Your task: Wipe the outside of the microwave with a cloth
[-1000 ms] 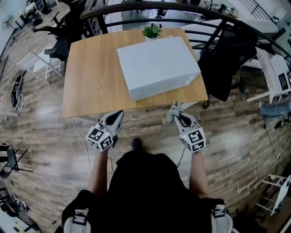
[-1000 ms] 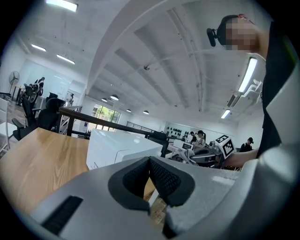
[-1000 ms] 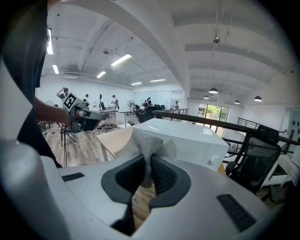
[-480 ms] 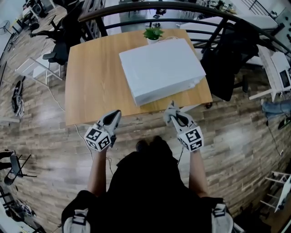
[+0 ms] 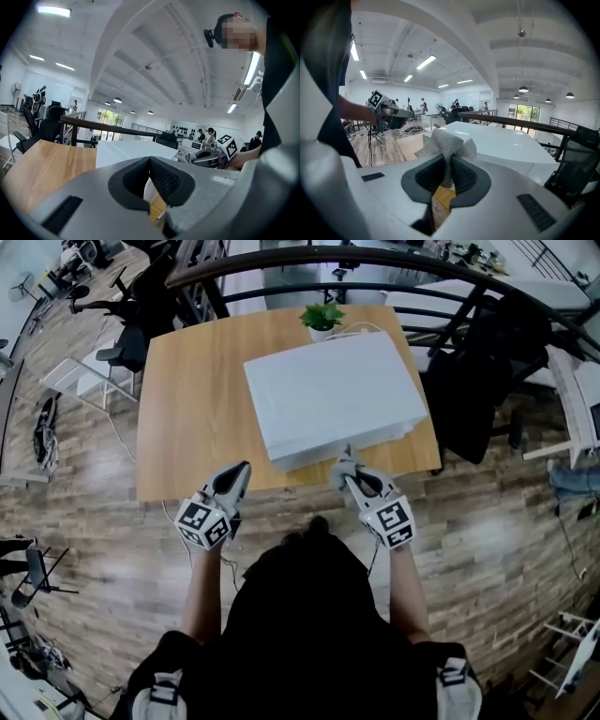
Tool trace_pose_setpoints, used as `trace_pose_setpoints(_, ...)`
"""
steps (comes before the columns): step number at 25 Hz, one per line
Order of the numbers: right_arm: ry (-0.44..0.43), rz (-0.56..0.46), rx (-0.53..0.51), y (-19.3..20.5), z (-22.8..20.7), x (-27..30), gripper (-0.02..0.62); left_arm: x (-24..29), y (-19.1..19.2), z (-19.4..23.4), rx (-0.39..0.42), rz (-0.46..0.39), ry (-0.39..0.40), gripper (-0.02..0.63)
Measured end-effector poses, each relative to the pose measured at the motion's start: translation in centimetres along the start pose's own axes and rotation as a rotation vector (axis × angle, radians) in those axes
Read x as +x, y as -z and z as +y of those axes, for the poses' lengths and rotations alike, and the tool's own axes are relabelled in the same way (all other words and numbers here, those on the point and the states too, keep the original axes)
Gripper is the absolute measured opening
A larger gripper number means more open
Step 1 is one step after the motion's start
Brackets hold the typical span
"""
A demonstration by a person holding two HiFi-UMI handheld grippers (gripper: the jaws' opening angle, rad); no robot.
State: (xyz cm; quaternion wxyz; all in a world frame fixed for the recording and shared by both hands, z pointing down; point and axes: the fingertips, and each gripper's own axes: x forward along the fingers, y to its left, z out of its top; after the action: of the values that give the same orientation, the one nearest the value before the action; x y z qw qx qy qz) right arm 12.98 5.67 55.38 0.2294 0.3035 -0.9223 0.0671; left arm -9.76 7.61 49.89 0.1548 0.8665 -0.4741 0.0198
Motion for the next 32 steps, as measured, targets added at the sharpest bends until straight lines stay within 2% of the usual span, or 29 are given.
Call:
trace_pose_setpoints(7, -0.060, -0.039, -0.035, -1.8, -1.1, 1.5, 0.029, 1.0, -0.5, 0.9, 0.020, 0.012, -0.068, 0.003)
trace_pose_setpoints(10, -0.060, -0.039, -0.016, -2.4, -1.3, 2.0, 0.029, 0.9, -0.4, 2.1, 0.007, 0.011, -0.088, 0.003)
trace_pose_setpoints(14, -0.063, -0.040, -0.024, -3.2, -1.3, 3.7, 0.029, 1.8, -1.3, 4.2, 0.031, 0.014, -0.090, 0.003)
trace_pose_setpoints(21, -0.057, -0.022, -0.021, -4.8, -0.3, 7.6, 0.029, 5.0, -3.1, 9.0, 0.051, 0.014, -0.014, 0.003)
trace_pose_setpoints(24, -0.048, -0.011, -0.032, -5.8, -0.2, 9.5, 0.029, 7.1, -4.5, 11.9, 0.087, 0.017, 0.032, 0.003)
trace_pose_setpoints(28, -0.004, 0.007, -0.011, -6.4, -0.2, 11.5, 0.029, 9.7, -5.6, 16.1, 0.138, 0.040, 0.093, 0.003)
trace_pose_setpoints(32, 0.054, 0.032, 0.021, -6.6, -0.4, 12.4, 0.029, 11.2, -5.5, 19.0, 0.120, 0.043, 0.128, 0.003)
